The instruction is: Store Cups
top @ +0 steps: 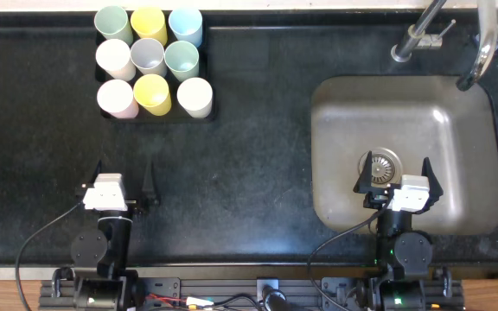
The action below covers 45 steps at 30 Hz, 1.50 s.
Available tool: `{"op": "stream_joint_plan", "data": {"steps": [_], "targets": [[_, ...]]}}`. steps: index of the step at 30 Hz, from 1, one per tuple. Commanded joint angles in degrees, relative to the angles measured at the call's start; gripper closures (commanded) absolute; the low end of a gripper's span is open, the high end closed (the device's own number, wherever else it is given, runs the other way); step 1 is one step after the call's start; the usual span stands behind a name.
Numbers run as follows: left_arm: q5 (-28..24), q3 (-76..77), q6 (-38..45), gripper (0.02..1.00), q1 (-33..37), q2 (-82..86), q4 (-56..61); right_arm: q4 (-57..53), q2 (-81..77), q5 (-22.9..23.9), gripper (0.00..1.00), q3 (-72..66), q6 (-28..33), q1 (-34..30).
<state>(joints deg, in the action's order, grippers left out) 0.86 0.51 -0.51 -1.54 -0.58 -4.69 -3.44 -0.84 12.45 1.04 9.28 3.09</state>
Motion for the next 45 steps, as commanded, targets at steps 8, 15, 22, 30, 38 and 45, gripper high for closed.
{"op": "stream_joint_plan", "data": {"steps": [8,15,22,30,38,45], "targets": [[-0.17,-0.07,-0.85,0.02,-0.39,0.42,-0.13,0.22,0.63,0.28,0.003,-0.76,0.15,-0.22],[-0.17,-0.07,-0.87,0.02,-0.42,0.42,-0.13,0.96,0.63,-8.11,0.003,-0.76,0.13,-0.22],[-0.17,-0.07,-0.87,0.02,-0.42,0.42,-0.13,0.68,0.63,-14.95,0.003,-0.76,0.13,-0.22],[-0.17,-0.07,-0.85,0.02,-0.42,0.42,-0.13,-0.85,0.59,-14.95,0.003,-0.76,0.13,-0.22],[-0.17,-0.07,-0.87,0.02,-0.42,0.42,-0.15,-0.85,0.59,-14.95,0.003,-0.76,0.13,-0.22],[-0.17,-0.07,-0.85,0.02,-0.42,0.42,-0.13,-0.85,0.59,-14.95,0.003,-0.76,0.13,-0.22]]}}
